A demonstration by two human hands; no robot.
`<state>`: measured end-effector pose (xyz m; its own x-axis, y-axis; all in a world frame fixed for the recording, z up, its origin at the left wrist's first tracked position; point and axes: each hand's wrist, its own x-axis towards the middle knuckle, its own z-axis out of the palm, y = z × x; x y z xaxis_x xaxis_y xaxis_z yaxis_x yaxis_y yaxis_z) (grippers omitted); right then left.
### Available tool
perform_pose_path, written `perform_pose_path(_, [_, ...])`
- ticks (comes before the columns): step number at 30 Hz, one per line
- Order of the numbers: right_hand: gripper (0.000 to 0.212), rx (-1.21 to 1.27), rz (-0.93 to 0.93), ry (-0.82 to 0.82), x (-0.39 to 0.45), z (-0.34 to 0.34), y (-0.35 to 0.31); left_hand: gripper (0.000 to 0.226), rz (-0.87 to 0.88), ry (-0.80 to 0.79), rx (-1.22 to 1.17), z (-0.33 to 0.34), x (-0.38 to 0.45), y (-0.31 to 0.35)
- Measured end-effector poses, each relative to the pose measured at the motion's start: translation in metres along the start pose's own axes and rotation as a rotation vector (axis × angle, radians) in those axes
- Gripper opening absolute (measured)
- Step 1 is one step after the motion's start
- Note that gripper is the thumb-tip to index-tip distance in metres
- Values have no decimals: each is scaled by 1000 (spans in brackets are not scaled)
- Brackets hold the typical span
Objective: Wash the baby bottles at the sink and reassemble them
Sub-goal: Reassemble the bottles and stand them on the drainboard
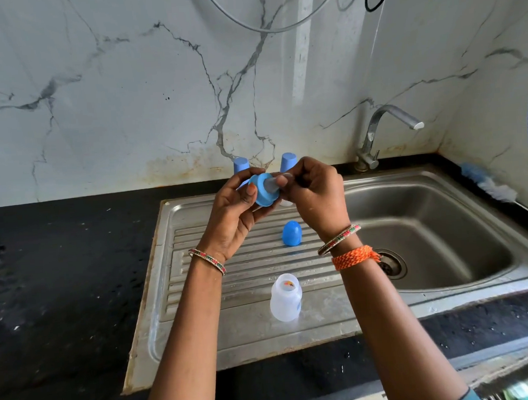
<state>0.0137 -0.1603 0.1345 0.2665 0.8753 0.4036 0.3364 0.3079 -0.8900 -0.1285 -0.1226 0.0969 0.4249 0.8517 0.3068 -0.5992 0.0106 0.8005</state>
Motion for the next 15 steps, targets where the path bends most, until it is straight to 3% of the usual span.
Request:
perform_pose_path(5, [19, 211, 203, -56, 8, -4, 2, 63, 4, -33, -57, 0, 3, -8])
perform_pose_path(9, [15, -135, -47, 160, -4, 9, 7, 67, -1, 21, -96, 9, 9, -16])
perform_pose_path(15, [11, -295, -282, 314, -14, 16, 16, 73, 43, 98, 2, 15, 13, -19])
